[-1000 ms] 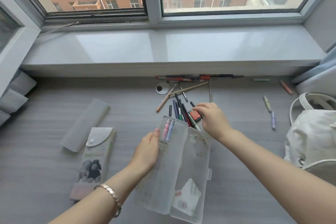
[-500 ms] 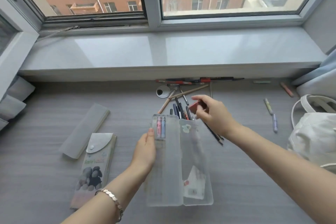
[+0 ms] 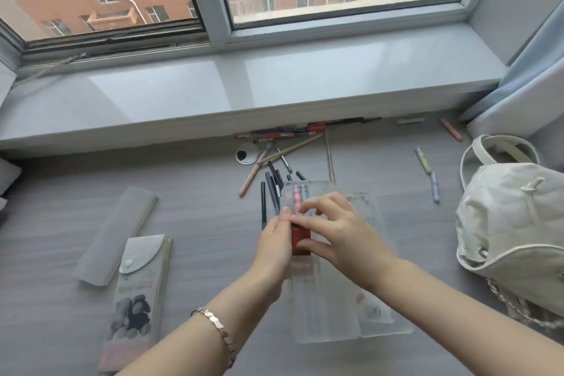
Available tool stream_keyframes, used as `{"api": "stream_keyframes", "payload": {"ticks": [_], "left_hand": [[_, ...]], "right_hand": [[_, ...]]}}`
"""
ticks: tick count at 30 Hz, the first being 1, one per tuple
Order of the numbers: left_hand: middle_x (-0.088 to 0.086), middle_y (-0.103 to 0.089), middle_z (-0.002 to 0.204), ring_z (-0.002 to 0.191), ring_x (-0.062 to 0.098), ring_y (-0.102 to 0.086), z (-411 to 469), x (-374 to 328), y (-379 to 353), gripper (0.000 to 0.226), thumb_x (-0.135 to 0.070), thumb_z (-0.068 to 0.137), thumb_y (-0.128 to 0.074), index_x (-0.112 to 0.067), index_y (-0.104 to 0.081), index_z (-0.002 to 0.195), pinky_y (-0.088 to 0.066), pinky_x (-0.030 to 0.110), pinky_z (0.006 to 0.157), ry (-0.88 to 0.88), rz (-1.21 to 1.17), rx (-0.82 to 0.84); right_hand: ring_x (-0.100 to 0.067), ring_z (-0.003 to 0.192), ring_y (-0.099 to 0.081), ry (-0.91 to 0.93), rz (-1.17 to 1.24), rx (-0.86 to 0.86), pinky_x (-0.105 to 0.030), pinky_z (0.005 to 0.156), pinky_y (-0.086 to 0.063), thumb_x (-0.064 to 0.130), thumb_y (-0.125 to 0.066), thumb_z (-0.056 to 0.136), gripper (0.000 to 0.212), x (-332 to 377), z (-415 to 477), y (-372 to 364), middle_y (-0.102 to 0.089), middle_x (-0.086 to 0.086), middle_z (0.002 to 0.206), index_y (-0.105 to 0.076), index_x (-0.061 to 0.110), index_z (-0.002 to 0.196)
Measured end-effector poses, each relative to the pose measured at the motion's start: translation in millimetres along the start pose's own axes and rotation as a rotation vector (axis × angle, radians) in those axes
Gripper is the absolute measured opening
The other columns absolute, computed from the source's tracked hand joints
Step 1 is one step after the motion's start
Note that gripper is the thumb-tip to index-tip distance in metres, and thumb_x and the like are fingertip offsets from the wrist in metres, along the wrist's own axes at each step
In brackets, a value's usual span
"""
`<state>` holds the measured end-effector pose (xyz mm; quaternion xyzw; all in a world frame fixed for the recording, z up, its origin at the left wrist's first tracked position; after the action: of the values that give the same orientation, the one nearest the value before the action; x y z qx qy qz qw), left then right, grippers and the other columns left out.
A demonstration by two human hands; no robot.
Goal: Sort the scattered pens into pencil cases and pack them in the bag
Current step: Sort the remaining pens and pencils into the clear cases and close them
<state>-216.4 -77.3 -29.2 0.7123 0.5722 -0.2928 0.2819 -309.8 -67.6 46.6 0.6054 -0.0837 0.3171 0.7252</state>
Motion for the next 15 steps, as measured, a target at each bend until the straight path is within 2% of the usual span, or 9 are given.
{"api": "stream_keyframes", "payload": {"ticks": [3,5,9,11,13,15], "left_hand": [[0.006,-0.066,0.108,0.099,0.024,-0.064,4,3,-6,0.033,-0.050,0.096,-0.033,-0.031,-0.060,0.100,-0.052,0.039,0.080,0.045,-0.020,0.003],[0.007,-0.066,0.110,0.101,0.026,-0.064,6,2,-11,0.032,-0.051,0.095,-0.033,-0.031,-0.058,0.101,-0.053,0.039,0.076,0.057,-0.014,0.003],[0.007,-0.064,0.114,0.106,0.026,-0.062,6,-3,-23,0.038,-0.054,0.094,-0.033,-0.027,-0.056,0.109,-0.049,0.051,0.093,0.055,-0.006,-0.011],[0.004,-0.064,0.106,0.104,0.024,-0.061,8,-11,-29,0.033,-0.051,0.095,-0.032,-0.028,-0.056,0.096,-0.047,0.052,0.095,0.012,0.014,-0.019],[-0.005,-0.060,0.092,0.093,0.017,-0.060,12,-18,-35,0.030,-0.045,0.097,-0.032,-0.029,-0.052,0.082,-0.048,0.050,0.095,-0.029,0.047,-0.016],[-0.011,-0.054,0.084,0.083,0.009,-0.055,18,-25,-40,0.031,-0.041,0.099,-0.031,-0.030,-0.048,0.076,-0.048,0.041,0.092,-0.055,0.084,-0.018]], "right_hand": [[-0.019,0.106,-0.042,-0.008,-0.085,0.048,-0.041,0.083,-0.052,0.051,-0.049,0.076,0.057,-5,-9,-5,-0.060,-0.006,0.116,-0.055,0.017,0.121],[-0.020,0.113,-0.041,-0.014,-0.119,0.087,-0.043,0.090,-0.048,0.055,-0.051,0.072,0.063,-11,-13,-7,-0.056,-0.008,0.125,-0.054,0.017,0.123],[-0.025,0.109,-0.056,-0.016,-0.155,0.066,-0.041,0.089,-0.050,0.044,-0.052,0.070,0.052,-23,-15,0,-0.059,-0.008,0.120,-0.063,0.016,0.112],[-0.023,0.107,-0.056,-0.044,-0.165,0.054,-0.039,0.088,-0.050,0.042,-0.050,0.070,0.052,-30,-18,2,-0.061,-0.006,0.117,-0.063,0.016,0.113],[-0.019,0.111,-0.050,-0.052,-0.145,0.056,-0.036,0.090,-0.046,0.042,-0.050,0.073,0.054,-36,-20,3,-0.060,-0.004,0.119,-0.056,0.020,0.122],[-0.014,0.107,-0.049,-0.042,-0.027,0.011,-0.029,0.090,-0.043,0.044,-0.052,0.080,0.047,-44,-17,12,-0.061,-0.002,0.114,-0.054,0.024,0.122]]}}
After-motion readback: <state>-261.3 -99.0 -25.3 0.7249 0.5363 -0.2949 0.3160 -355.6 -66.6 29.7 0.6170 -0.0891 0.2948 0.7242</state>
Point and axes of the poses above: each hand's wrist, its own z-axis towards the middle knuckle, its own y-axis out of the back of the hand, x = y × z, the point moved 9 cm from there along z, towards the middle knuckle
